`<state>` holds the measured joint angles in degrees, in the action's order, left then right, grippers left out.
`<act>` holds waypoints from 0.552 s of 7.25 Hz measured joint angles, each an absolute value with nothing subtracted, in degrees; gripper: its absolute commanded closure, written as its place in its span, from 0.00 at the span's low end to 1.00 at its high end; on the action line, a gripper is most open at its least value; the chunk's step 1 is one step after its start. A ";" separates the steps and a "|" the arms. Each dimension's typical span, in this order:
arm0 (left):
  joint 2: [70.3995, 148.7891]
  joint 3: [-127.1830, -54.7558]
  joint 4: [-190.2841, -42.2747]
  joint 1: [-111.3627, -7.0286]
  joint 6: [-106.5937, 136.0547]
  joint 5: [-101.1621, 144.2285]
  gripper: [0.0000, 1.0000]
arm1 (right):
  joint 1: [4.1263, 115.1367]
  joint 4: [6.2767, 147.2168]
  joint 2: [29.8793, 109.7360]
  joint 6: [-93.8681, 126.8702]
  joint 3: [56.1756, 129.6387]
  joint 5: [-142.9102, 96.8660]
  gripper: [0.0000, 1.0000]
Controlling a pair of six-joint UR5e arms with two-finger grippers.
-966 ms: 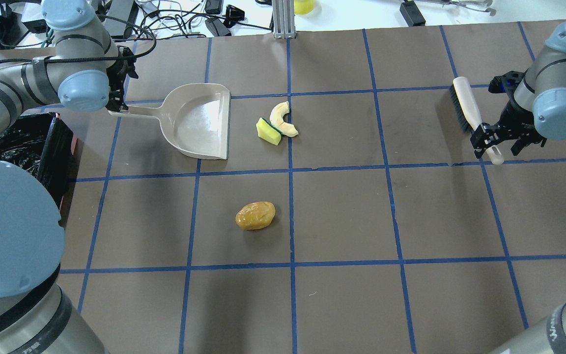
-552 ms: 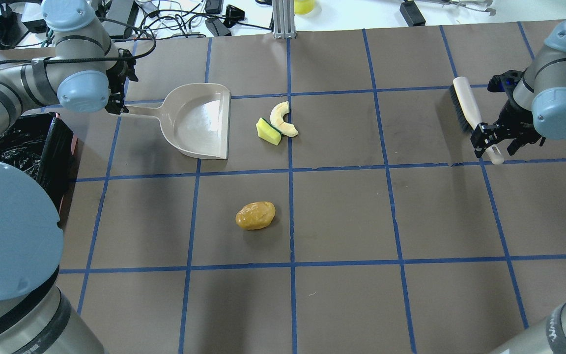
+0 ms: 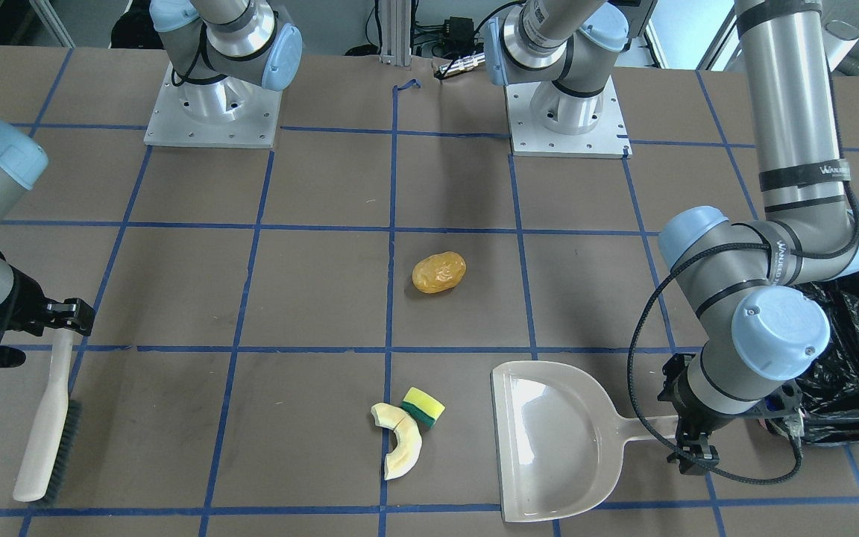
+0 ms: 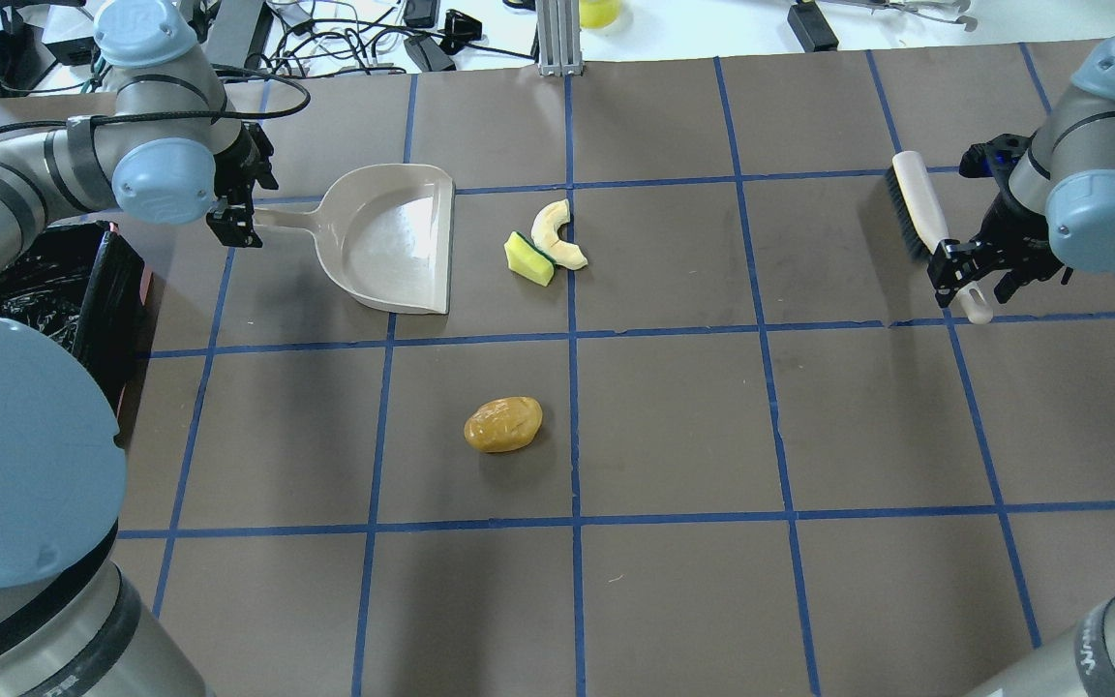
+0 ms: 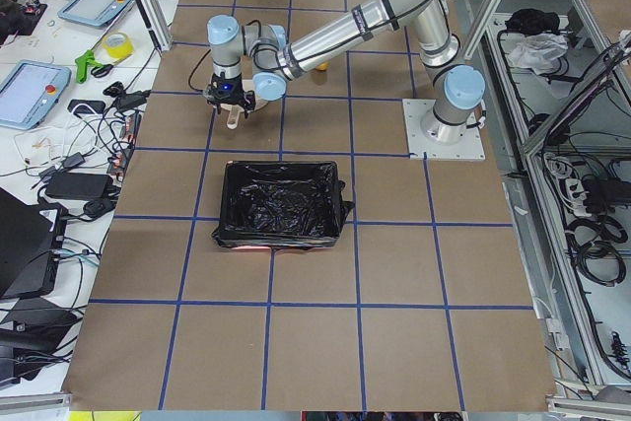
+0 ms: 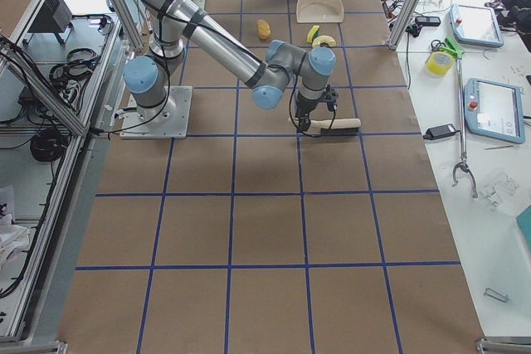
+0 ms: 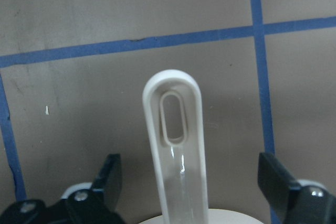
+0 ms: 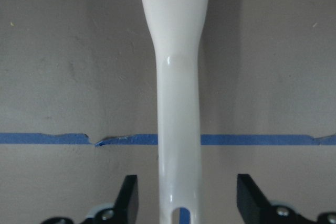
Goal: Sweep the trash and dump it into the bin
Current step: 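Lift the brush with the right gripper while the left gripper holds the dustpan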
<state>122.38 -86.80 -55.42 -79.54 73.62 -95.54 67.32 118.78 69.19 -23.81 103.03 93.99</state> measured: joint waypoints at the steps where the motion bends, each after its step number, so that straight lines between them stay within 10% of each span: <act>1: 122.47 -86.85 -55.52 -79.54 73.73 -95.50 1.00 | 67.32 118.73 69.20 -23.86 102.99 93.97 0.89; 4: 122.00 -87.04 -55.57 -79.54 73.90 -95.03 1.00 | 67.33 118.58 69.28 -23.90 102.93 93.90 0.99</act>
